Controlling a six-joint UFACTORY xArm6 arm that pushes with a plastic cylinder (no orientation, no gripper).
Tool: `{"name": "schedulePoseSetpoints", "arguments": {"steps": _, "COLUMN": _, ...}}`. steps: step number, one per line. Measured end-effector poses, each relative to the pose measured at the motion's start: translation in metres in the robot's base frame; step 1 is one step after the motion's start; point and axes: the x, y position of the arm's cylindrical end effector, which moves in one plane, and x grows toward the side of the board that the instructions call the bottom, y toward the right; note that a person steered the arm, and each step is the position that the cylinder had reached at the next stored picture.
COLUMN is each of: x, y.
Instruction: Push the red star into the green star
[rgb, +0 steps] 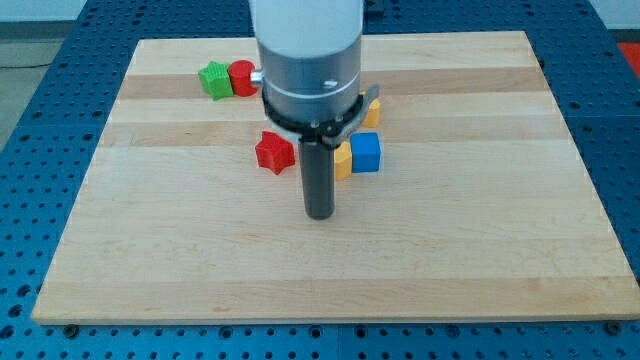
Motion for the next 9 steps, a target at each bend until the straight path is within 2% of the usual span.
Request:
{"name": "schedulePoseSetpoints", "arguments": {"steps": 2, "x": -0.060, "y": -0.009}}
{"name": "schedulePoseSetpoints", "arguments": {"steps": 3, "x": -0.070, "y": -0.033}}
{"name": "schedulePoseSetpoints", "arguments": {"steps": 5, "x": -0.064, "y": -0.088}}
{"name": "schedulePoseSetpoints", "arguments": {"steps": 6, "x": -0.047, "y": -0.087}}
{"name": "schedulePoseSetpoints", "arguments": {"steps": 9, "x": -0.033, "y": -0.120}}
